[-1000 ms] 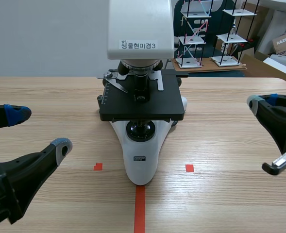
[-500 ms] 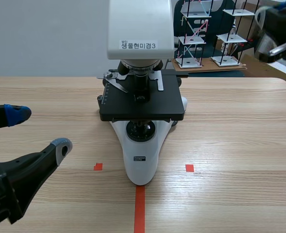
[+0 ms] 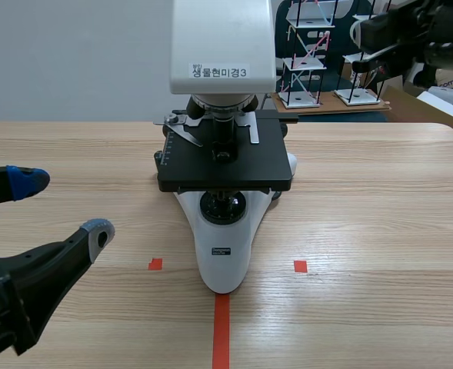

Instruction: Point at the coarse focus knob

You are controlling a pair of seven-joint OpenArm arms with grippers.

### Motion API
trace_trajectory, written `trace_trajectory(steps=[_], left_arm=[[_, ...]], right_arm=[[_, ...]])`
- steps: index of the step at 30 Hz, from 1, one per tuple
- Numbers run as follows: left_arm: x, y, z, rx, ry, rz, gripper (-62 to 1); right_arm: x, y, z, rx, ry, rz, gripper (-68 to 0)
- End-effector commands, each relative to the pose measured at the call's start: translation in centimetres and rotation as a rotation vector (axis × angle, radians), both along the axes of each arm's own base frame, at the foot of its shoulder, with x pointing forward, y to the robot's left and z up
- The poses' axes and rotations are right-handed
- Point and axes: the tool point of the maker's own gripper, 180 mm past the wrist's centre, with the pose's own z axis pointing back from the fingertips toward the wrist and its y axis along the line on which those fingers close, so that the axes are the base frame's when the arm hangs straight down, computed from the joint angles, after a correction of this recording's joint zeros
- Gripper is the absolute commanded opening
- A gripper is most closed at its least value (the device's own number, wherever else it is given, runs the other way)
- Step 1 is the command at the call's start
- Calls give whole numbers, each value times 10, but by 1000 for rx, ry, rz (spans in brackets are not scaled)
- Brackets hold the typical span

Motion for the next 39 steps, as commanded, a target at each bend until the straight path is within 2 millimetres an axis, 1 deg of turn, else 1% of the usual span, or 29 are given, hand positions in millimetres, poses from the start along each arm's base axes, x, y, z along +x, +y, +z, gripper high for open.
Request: trace_trajectory(steps=[1, 6, 9, 12, 16, 20, 39], left_arm=[[0, 0, 3, -16, -6, 8, -28], [0, 0, 3, -16, -6, 8, -28], [0, 0, 3, -16, -6, 8, -28], [0, 0, 3, -16, -6, 8, -28], [0, 0, 3, -16, -6, 8, -28], [0, 0, 3, -16, -6, 8, -28], [0, 0, 3, -16, -6, 8, -28]], right_arm=[[8, 3, 14, 23, -30, 14, -676], [33, 11, -1, 50, 48, 36, -675], [41, 24, -7, 49, 86, 84, -675], [44, 38, -15, 17, 143, 126, -675], [39, 53, -23, -13, 212, 177, -675], [37, 55, -25, -3, 240, 187, -675], [37, 55, -25, -3, 240, 186, -675]])
